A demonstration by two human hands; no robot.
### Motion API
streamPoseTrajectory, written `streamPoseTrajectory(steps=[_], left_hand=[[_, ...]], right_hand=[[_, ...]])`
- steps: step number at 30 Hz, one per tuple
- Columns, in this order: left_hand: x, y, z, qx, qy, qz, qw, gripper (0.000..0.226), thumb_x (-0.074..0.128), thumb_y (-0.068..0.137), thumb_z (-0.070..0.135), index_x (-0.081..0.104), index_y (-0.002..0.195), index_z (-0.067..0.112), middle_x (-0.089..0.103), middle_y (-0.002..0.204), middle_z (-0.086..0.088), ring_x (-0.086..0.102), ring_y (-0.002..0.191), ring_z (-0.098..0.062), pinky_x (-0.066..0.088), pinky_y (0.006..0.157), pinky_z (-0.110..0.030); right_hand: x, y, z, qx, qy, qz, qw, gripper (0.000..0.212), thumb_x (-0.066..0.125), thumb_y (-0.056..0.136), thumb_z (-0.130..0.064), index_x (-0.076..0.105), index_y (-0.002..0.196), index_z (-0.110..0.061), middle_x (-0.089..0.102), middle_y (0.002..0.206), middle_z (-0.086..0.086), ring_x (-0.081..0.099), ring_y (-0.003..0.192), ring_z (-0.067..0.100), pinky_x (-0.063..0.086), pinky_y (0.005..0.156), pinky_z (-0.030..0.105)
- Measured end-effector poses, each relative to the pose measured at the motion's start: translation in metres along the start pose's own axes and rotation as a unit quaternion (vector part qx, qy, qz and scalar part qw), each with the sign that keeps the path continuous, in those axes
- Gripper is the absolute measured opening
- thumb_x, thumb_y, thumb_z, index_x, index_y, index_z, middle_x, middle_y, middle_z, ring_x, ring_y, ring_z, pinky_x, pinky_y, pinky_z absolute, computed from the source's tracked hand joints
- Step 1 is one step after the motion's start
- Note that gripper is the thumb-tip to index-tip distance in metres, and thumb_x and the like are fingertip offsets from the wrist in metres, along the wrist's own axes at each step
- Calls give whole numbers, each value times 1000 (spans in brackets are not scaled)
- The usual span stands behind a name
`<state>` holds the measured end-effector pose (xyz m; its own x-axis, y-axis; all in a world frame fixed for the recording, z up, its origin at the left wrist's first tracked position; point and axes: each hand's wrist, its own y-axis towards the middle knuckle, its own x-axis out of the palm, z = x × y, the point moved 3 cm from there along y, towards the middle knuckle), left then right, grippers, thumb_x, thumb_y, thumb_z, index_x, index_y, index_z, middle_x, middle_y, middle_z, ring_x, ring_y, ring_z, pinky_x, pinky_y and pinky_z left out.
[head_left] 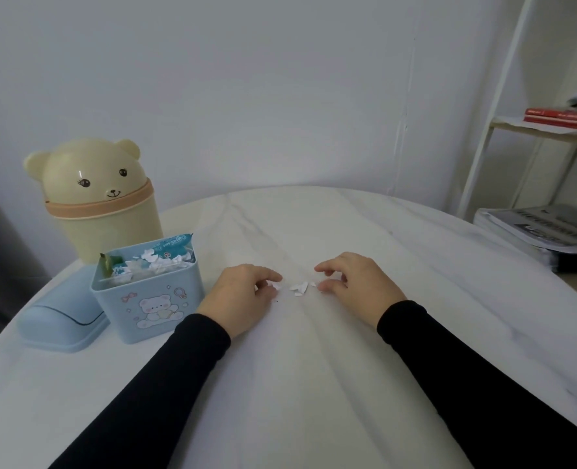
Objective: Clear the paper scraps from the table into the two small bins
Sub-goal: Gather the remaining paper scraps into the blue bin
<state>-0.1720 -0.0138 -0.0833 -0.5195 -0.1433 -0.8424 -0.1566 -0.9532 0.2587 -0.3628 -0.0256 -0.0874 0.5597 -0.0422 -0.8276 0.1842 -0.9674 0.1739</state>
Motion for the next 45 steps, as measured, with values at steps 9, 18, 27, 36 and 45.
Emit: streamPoseTrajectory(steps=[9,18,27,36,45], left_hand=[[3,0,5,-7,42,-29,999,17,63,89,20,74,102,17,70,103,1,56,89,-9,29,69,-6],[6,-1,3,-12,10,-5,1000,15,61,90,20,73,97,17,66,89,1,50,78,-10,30,65,-12],[9,-2,-1,-16,-28,9,999,12,62,89,21,73,92,20,60,78,8,47,68,-2,34,60,-2],[7,-2,-5,-29,-57,26,998,12,63,88,23,74,88,21,59,71,15,48,64,3,35,59,-2],[7,-1,-9,-47,-69,39,996,12,62,88,25,74,89,21,63,76,10,48,65,2,34,58,-3]], right_hand=[[9,4,-10,36,0,-24,999,21,56,91,-11,70,106,-8,67,108,10,63,101,24,42,75,21],[20,7,-22,-56,36,11,998,18,57,91,-13,68,105,-17,52,105,-5,52,80,-6,36,75,13],[33,8,-32,-52,-73,-6,996,30,40,91,-1,65,104,-12,54,105,4,58,96,22,49,84,33],[19,7,-20,-70,13,54,996,24,49,93,-3,70,100,-13,53,93,-5,49,85,6,35,68,3],[34,11,-31,-86,-56,-54,993,36,44,92,-1,66,115,-17,52,95,-1,54,88,9,39,78,21]])
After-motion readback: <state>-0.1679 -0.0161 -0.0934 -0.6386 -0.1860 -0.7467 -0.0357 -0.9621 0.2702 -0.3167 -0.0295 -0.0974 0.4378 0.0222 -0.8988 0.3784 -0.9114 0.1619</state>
